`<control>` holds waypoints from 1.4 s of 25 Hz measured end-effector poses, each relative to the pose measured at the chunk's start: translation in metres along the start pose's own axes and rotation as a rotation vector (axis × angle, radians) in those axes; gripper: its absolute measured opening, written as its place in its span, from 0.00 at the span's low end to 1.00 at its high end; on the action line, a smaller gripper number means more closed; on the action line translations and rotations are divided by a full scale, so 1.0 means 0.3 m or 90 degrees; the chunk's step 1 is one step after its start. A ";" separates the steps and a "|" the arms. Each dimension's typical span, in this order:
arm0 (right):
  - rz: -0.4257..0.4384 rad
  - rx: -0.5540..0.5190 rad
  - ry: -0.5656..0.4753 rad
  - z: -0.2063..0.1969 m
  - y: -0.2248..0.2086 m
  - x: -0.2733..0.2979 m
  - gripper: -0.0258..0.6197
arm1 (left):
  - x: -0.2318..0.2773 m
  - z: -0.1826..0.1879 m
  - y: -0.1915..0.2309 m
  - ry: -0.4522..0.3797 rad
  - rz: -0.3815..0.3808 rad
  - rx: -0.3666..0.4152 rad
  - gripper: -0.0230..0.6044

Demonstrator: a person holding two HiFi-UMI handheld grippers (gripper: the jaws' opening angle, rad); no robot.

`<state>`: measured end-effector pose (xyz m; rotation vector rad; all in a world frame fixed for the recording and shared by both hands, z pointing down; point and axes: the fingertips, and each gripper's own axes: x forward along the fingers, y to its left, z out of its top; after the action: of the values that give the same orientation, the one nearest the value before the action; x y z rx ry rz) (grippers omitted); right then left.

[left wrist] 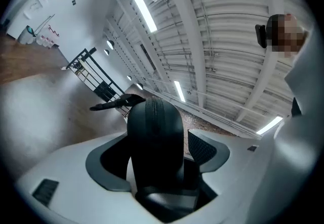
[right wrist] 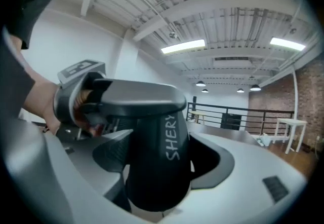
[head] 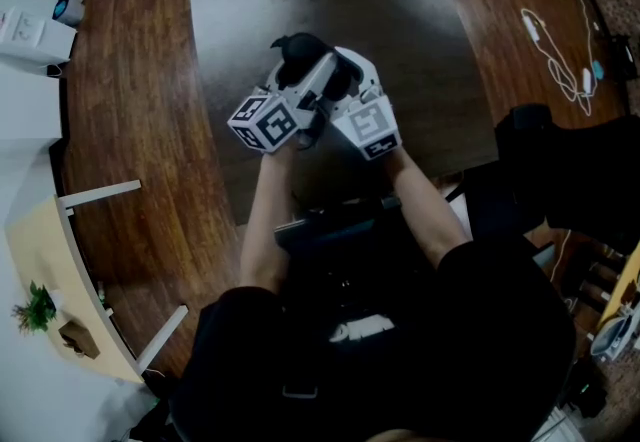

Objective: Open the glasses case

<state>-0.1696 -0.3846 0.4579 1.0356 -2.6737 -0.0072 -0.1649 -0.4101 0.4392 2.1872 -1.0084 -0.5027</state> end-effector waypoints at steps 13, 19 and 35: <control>0.055 0.021 0.010 0.002 0.020 -0.100 0.52 | -0.105 0.245 0.007 -0.092 -0.004 -0.040 0.46; 0.000 -0.143 0.121 -0.097 0.038 -0.059 0.23 | -0.097 0.247 -0.002 -0.095 -0.006 -0.075 0.45; 0.137 -0.278 0.274 -0.270 0.127 -0.097 0.08 | -0.062 0.022 -0.046 0.138 -0.026 0.054 0.44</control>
<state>-0.1536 -0.3294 0.5324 0.5375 -2.2337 -0.2790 -0.1733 -0.3918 0.4259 2.2831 -0.8845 -0.2382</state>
